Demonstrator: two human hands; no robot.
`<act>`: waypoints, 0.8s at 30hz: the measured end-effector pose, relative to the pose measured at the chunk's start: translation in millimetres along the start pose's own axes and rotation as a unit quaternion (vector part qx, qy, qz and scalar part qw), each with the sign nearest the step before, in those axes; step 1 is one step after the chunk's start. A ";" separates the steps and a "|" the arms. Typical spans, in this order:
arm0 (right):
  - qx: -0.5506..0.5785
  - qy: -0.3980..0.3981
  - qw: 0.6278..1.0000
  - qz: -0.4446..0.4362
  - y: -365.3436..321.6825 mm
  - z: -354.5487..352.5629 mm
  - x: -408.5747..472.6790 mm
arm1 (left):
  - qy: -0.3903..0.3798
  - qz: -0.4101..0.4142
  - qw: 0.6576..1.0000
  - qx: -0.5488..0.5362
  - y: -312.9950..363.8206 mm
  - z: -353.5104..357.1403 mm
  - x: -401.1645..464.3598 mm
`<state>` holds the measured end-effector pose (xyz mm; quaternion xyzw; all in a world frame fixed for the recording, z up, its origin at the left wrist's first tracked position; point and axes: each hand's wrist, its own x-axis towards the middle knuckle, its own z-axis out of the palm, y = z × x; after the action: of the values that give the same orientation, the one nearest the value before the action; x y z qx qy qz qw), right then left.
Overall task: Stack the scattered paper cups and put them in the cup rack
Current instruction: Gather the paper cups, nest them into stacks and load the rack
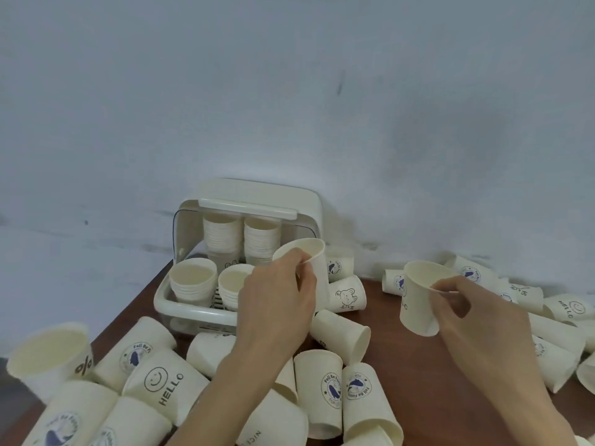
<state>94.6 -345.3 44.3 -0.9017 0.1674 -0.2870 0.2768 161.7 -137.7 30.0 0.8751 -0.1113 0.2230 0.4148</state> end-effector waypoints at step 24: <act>0.162 0.000 0.981 -0.107 -148.2 69.0 -27.2 | 0.122 -0.040 0.990 0.065 -89.2 -92.6 56.3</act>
<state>136.7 -187.8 73.9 -0.8576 0.0215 -0.3385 0.3866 217.3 -10.1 48.4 0.8702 -0.0100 0.3180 0.3763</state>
